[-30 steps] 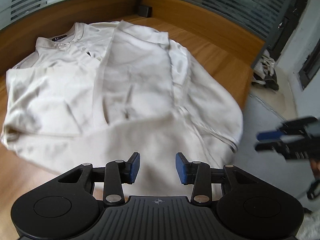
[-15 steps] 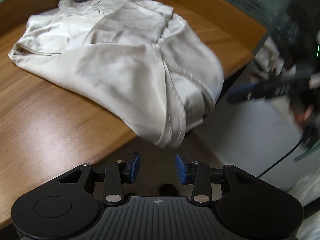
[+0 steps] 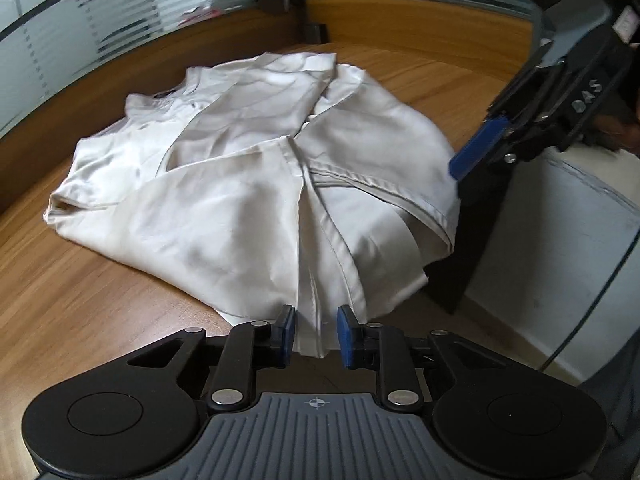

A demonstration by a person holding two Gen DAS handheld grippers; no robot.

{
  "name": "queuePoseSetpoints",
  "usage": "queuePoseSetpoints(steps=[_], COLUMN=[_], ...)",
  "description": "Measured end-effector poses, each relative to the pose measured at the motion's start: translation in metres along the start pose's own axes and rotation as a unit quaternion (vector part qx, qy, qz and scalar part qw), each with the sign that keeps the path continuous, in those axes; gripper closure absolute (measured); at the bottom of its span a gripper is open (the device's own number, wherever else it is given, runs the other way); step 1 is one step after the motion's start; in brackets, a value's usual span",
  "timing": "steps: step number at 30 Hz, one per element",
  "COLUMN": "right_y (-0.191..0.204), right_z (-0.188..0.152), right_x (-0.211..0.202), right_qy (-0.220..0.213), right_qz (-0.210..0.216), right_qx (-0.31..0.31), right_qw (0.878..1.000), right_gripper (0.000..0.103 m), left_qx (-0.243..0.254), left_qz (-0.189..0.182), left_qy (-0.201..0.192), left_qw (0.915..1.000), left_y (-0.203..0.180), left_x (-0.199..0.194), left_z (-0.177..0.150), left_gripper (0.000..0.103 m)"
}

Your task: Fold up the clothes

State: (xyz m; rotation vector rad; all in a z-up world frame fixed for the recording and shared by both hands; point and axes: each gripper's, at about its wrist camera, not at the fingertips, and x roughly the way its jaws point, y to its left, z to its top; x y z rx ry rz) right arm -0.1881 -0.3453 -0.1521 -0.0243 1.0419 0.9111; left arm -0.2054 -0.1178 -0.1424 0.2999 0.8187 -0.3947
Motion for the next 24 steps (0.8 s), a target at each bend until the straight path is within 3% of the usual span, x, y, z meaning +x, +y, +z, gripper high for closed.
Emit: queuePoseSetpoints(steps=[2, 10, 16, 21, 24], right_y=[-0.004, -0.022, -0.042, -0.047, -0.048], right_z=[-0.001, -0.02, -0.031, -0.032, -0.031], right_x=[-0.004, -0.002, 0.015, 0.033, 0.041], right_qy=[0.001, 0.024, 0.027, 0.015, -0.007], right_qz=[0.006, 0.021, 0.023, 0.035, 0.044], right_qx=[0.0, 0.007, 0.046, 0.063, 0.08], right_qw=[1.0, 0.999, 0.998, 0.997, 0.996], right_gripper=[0.053, 0.047, 0.037, 0.036, 0.036], left_qx=[-0.008, -0.02, -0.133, -0.176, -0.202], left_qz=[-0.02, -0.03, 0.023, 0.015, -0.015], left_qy=[0.014, 0.072, 0.071, 0.061, 0.074], left_qw=[0.9997, 0.9967, 0.9883, 0.9824, 0.9765], left_y=[-0.006, -0.032, 0.013, 0.039, 0.045], left_x=[0.004, 0.005, 0.0, 0.009, 0.023], left_z=[-0.001, -0.023, -0.029, -0.016, -0.007], left_gripper=[0.078, 0.074, 0.037, 0.033, 0.033])
